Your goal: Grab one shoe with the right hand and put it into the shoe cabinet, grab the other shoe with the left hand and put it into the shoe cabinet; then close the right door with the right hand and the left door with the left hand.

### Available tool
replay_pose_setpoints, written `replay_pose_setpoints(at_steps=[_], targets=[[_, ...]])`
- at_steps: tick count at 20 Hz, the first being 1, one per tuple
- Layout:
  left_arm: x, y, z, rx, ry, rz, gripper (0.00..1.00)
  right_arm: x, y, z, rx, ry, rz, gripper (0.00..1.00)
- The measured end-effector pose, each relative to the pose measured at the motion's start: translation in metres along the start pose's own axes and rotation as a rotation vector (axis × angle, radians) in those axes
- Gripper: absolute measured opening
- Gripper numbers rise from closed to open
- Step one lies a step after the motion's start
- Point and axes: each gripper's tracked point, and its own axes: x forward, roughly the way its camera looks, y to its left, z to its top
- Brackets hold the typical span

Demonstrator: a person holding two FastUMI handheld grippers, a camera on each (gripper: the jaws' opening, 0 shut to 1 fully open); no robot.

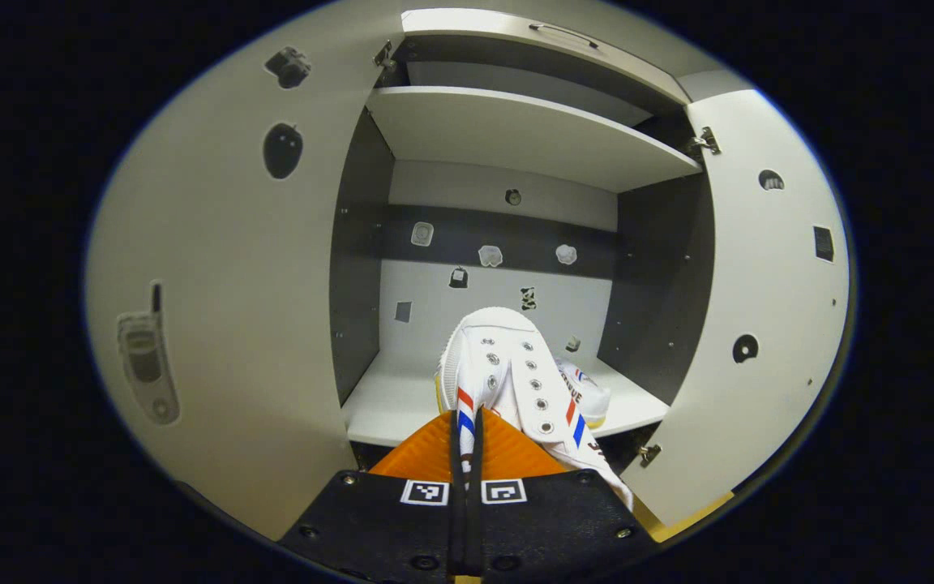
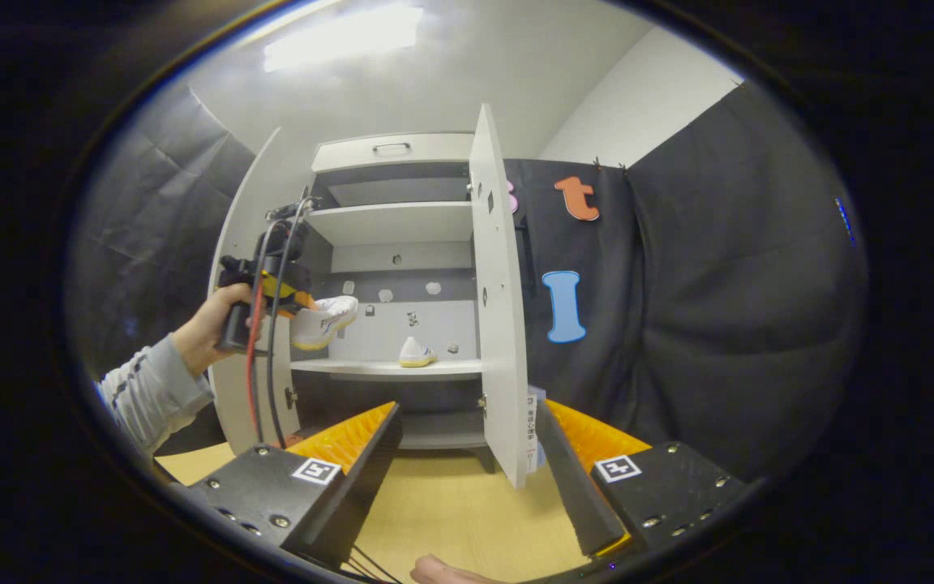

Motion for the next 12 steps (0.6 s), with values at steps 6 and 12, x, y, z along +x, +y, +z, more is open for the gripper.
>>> replay_pose_setpoints(at_steps=[6, 12], targets=[[0.101, -0.008, -0.005, 0.025, 0.004, 0.035, 0.01, 0.006, -0.011, -0.003, 0.013, 0.006, -0.007, 0.98], [0.165, 0.006, -0.019, 0.029, 0.044, 0.12, 0.01, 0.01, -0.025, -0.004, 0.073, 0.009, -0.04, 0.98]])
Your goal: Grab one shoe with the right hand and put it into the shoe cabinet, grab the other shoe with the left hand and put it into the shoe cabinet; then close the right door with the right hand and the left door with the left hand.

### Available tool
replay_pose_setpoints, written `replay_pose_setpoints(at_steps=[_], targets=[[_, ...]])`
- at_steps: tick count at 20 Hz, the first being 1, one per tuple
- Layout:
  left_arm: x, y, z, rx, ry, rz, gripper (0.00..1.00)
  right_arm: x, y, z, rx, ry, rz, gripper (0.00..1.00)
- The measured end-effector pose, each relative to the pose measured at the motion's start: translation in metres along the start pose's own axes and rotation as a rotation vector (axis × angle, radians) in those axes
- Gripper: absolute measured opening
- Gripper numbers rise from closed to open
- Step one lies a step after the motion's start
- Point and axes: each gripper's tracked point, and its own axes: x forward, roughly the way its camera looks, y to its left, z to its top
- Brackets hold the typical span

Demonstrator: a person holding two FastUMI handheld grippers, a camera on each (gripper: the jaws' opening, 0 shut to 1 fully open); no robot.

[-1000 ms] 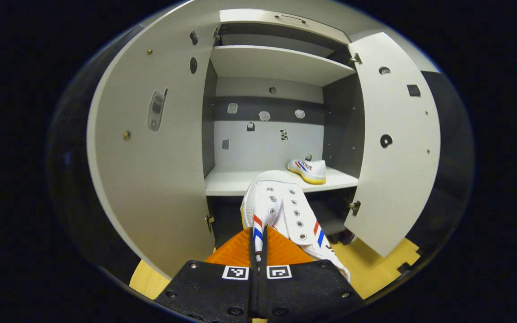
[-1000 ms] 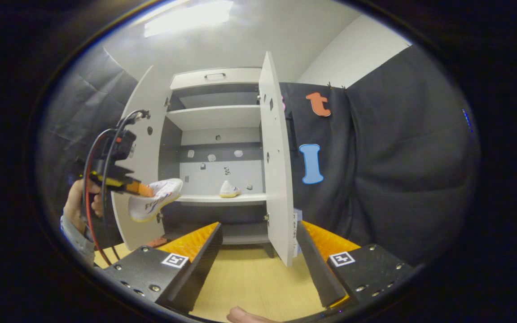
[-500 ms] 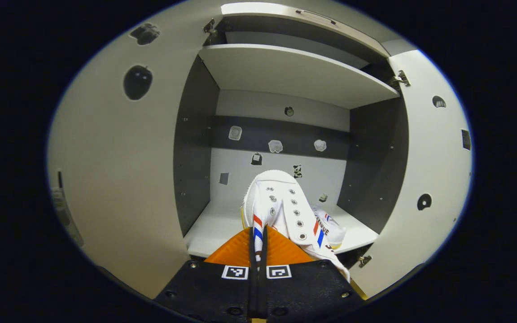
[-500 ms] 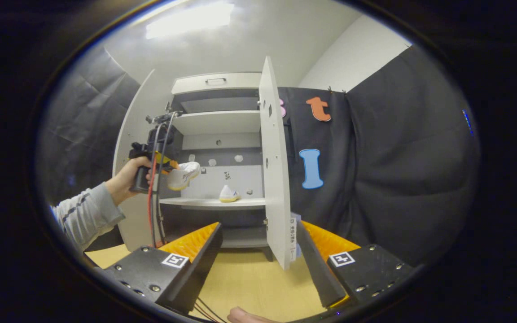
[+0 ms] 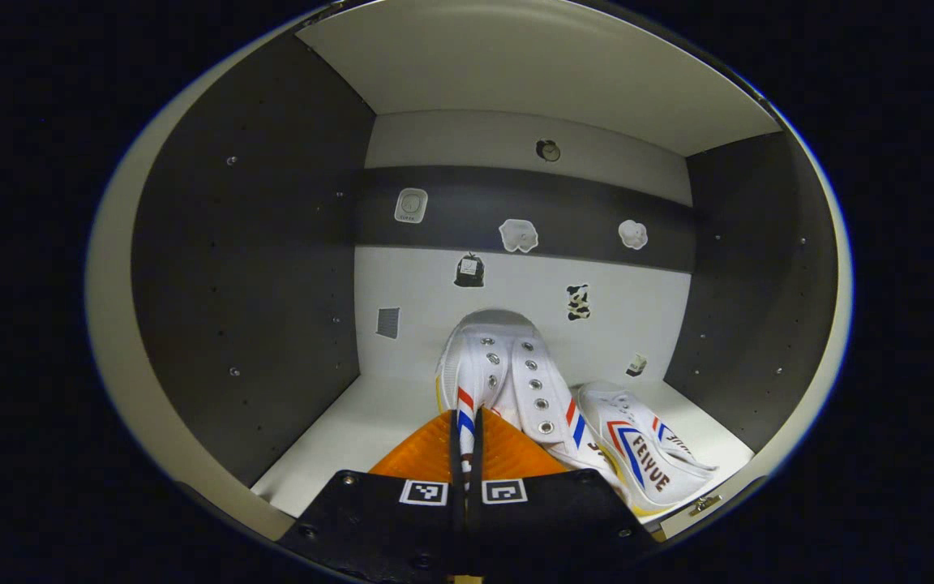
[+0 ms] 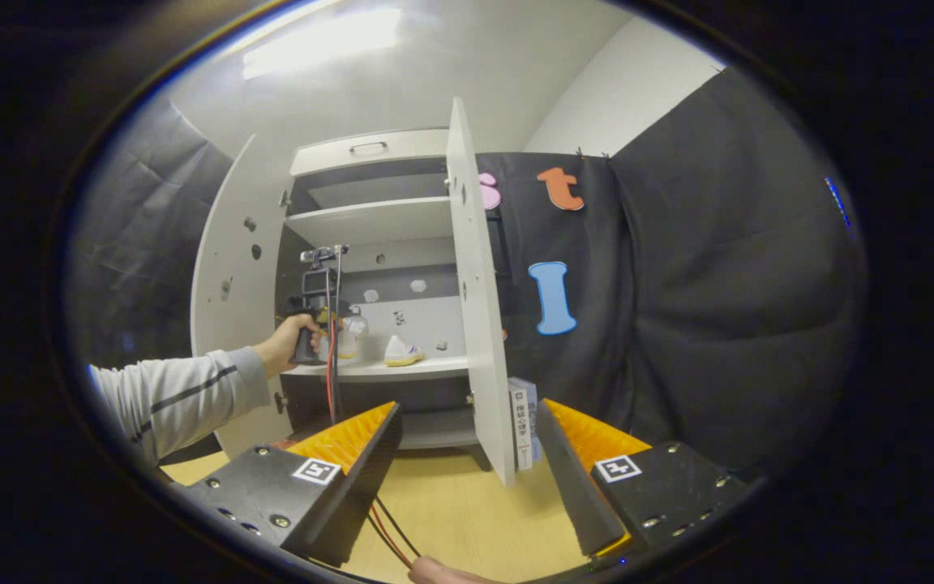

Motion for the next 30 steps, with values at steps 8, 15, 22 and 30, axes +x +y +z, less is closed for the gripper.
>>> replay_pose_setpoints(at_steps=[8, 15, 22, 30], targets=[[0.022, 0.007, 0.006, 0.089, -0.031, 0.053, 0.11, 0.002, -0.001, -0.006, -0.047, 0.002, 0.005, 1.0], [-0.004, 0.019, 0.04, 0.166, -0.206, 0.136, 0.75, -0.013, 0.032, 0.009, -0.091, -0.068, 0.091, 1.0], [-0.088, 0.025, 0.072, 0.113, -0.357, 0.199, 0.99, -0.033, 0.058, 0.025, -0.121, -0.129, 0.146, 1.0], [-0.189, -0.007, 0.018, 0.074, -0.239, -0.101, 0.98, -0.025, 0.051, 0.014, -0.131, -0.096, 0.137, 0.98]])
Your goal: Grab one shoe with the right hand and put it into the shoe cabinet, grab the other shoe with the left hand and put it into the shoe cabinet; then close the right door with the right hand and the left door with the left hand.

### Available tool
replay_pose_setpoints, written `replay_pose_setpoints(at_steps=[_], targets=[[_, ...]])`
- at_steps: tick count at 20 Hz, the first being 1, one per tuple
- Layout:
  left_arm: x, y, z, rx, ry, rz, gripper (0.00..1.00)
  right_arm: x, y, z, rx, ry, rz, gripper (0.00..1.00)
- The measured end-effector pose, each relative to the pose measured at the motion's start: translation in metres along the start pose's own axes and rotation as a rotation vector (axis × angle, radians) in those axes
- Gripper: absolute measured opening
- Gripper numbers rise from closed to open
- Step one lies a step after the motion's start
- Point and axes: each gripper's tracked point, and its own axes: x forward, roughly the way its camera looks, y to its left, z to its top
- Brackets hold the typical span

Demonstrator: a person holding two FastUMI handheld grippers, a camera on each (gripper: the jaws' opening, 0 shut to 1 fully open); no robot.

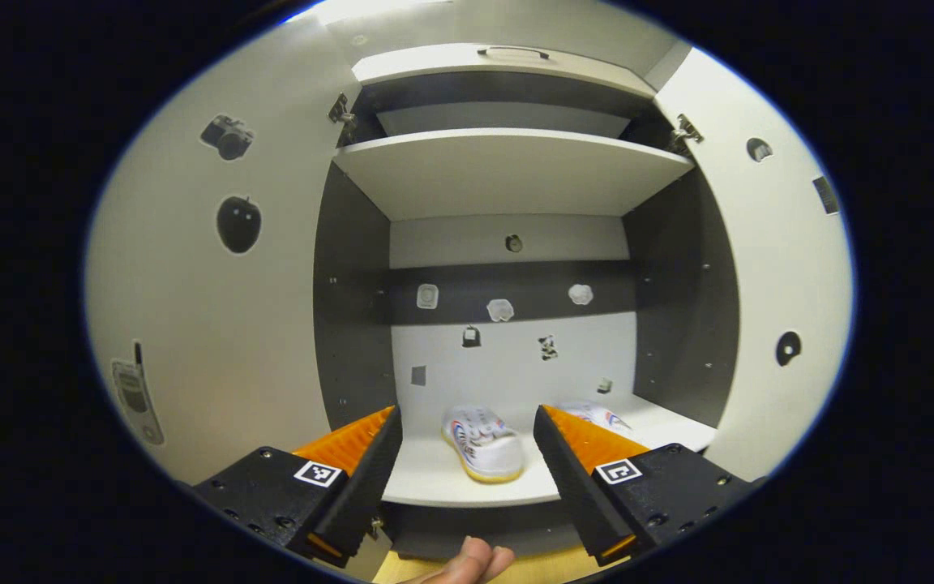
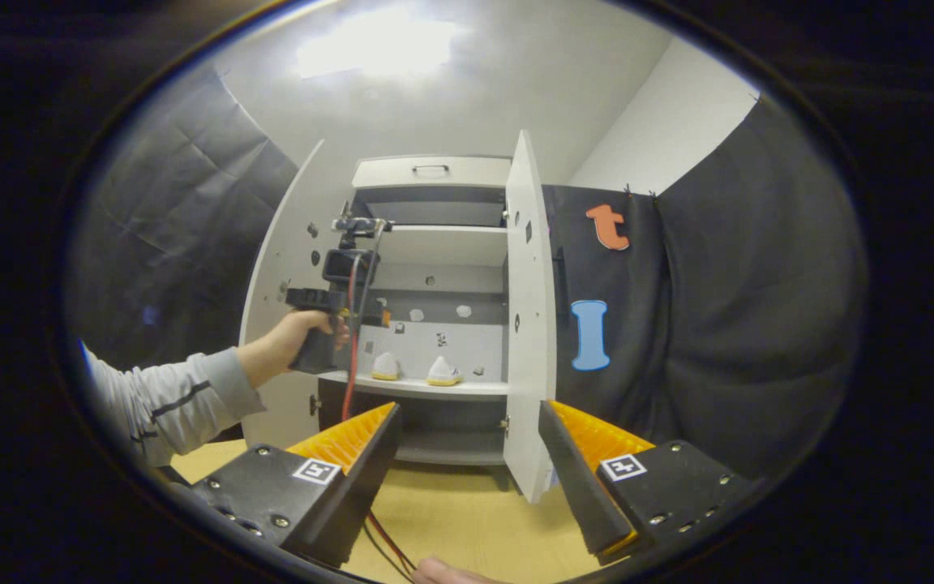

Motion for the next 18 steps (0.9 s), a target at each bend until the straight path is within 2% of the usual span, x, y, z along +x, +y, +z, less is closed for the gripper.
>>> replay_pose_setpoints(at_steps=[2, 6, 10, 11, 15, 18], targets=[[-0.037, -0.006, -0.002, -0.021, -0.01, -0.065, 0.98, 0.002, -0.008, -0.001, -0.019, 0.002, -0.021, 1.0], [-0.098, 0.002, -0.012, -0.007, -0.043, -0.082, 0.98, 0.003, -0.016, -0.001, -0.001, 0.008, -0.022, 1.0], [-0.153, 0.012, -0.055, -0.01, 0.017, -0.063, 0.98, 0.014, -0.036, 0.002, 0.011, 0.046, -0.013, 1.0], [-0.163, 0.013, -0.064, -0.002, 0.02, -0.058, 0.99, 0.018, -0.041, 0.007, 0.012, 0.053, -0.006, 0.98], [-0.197, 0.01, -0.104, 0.034, 0.047, -0.093, 0.98, 0.033, -0.07, 0.01, -0.02, 0.136, 0.01, 1.0], [-0.208, 0.021, -0.117, -0.016, 0.033, -0.098, 0.98, 0.045, -0.1, 0.009, -0.076, 0.211, -0.017, 0.99]])
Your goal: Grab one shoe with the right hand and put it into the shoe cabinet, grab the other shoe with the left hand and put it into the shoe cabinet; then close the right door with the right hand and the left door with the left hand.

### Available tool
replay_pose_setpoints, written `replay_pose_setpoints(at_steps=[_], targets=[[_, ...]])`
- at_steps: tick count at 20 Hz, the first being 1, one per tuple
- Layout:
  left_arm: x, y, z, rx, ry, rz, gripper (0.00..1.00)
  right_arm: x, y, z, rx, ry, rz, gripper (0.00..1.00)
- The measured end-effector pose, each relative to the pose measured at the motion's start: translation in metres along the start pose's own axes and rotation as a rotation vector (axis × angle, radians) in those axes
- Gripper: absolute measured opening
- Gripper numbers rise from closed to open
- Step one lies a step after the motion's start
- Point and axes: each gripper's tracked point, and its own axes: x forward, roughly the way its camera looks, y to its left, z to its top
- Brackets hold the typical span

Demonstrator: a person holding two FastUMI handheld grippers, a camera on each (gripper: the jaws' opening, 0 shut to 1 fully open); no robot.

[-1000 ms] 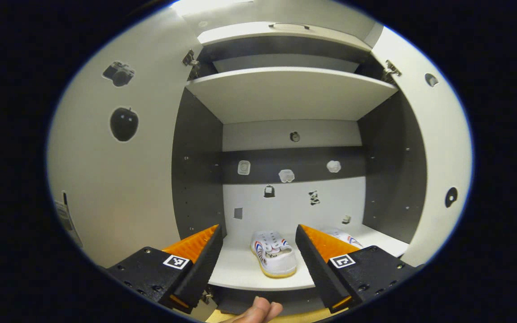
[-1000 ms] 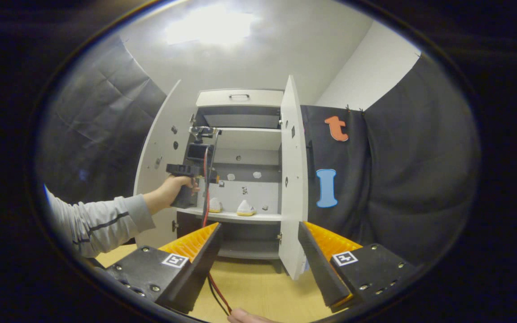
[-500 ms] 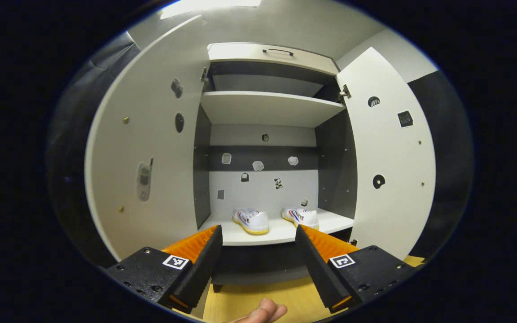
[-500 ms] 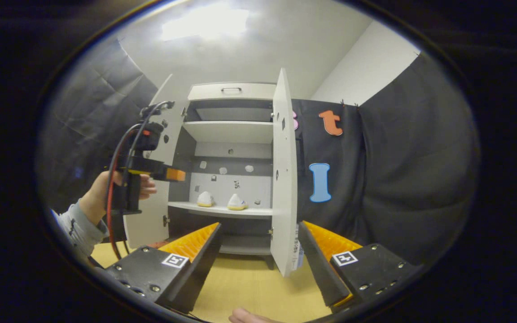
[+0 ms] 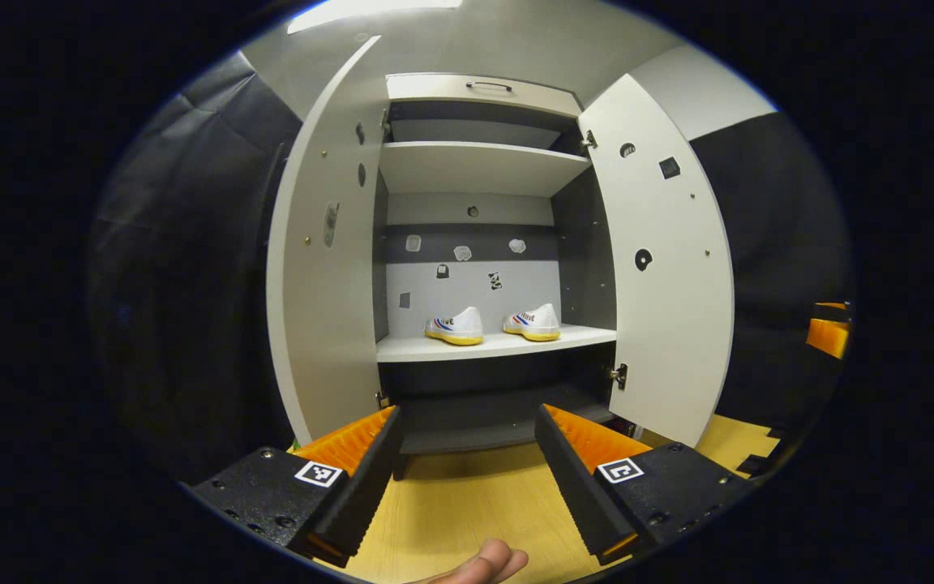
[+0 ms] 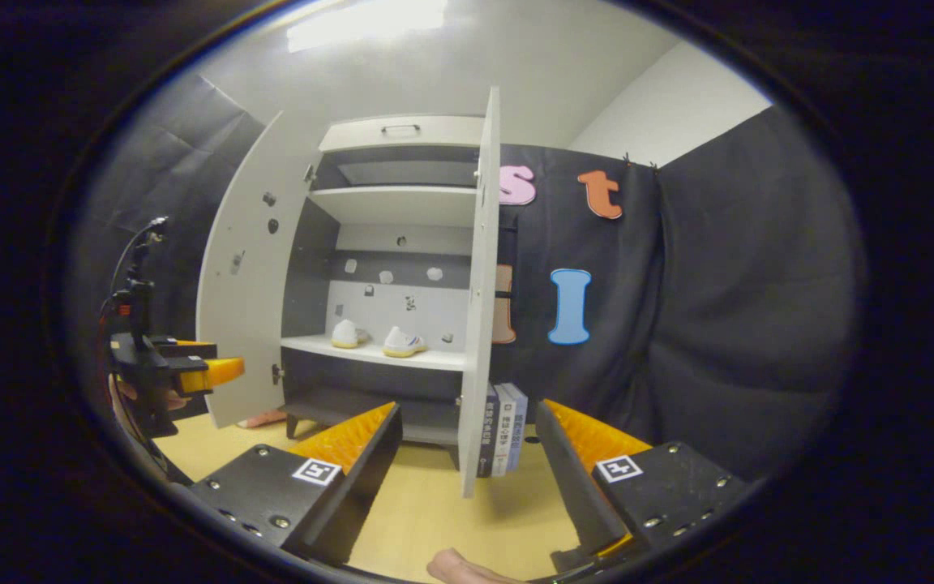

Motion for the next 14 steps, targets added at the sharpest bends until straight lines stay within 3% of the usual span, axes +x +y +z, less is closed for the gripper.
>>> replay_pose_setpoints(at_steps=[7, 14], targets=[[-0.008, 0.035, -0.03, -0.007, 0.046, 0.083, 0.99, 0.034, -0.034, 0.008, 0.067, 0.119, 0.112, 0.99], [-0.025, 0.041, -0.016, 0.02, 0.0, 0.101, 0.99, 0.116, -0.105, 0.027, 0.147, 0.17, 0.02, 0.99]])
